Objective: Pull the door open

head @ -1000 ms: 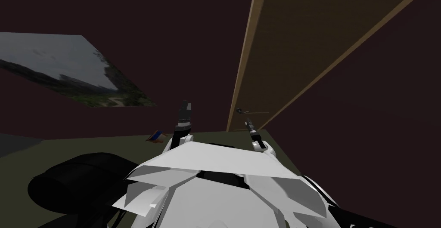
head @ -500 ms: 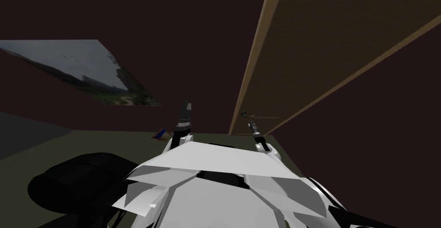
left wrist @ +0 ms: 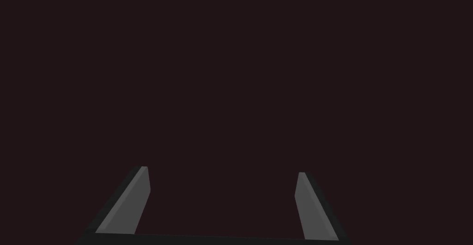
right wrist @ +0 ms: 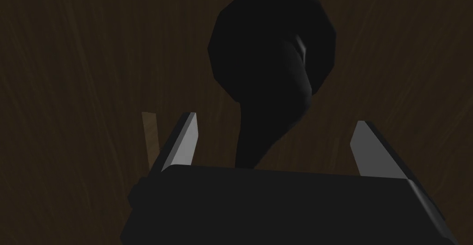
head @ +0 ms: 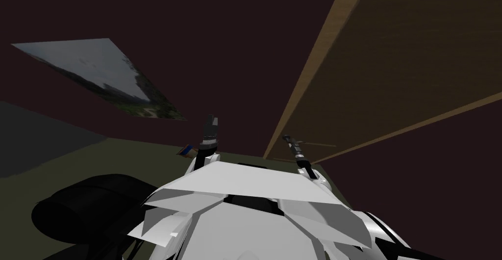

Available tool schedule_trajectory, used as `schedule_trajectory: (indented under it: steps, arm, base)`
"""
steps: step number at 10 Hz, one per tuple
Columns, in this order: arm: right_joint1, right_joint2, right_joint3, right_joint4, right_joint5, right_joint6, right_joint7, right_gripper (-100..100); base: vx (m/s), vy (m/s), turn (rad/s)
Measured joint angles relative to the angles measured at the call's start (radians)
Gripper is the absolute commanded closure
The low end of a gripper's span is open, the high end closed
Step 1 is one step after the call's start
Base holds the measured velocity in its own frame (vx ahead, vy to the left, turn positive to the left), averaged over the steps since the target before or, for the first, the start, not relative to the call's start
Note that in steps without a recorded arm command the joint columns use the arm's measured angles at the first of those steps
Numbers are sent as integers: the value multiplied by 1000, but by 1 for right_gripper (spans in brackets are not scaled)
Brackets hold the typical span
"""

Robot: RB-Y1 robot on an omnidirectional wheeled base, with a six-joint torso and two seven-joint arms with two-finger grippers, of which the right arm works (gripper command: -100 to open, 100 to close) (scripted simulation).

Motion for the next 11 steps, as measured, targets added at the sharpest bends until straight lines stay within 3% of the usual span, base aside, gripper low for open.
schedule_trajectory:
  steps: [1,2,8,11]
  arm:
    - [-3,-5,-3,20,-2,-13,-4,-100]
    - [-4,-5,-4,23,-3,-16,-5,100]
    - [-3,-4,-3,22,-3,-10,-5,100]
    - [11,-32,12,40,-1,-59,-30,100]
  base:
    - [30,3,7]
    - [0,0,0]
    - [-23,-10,30]
    - [-184,-71,154]
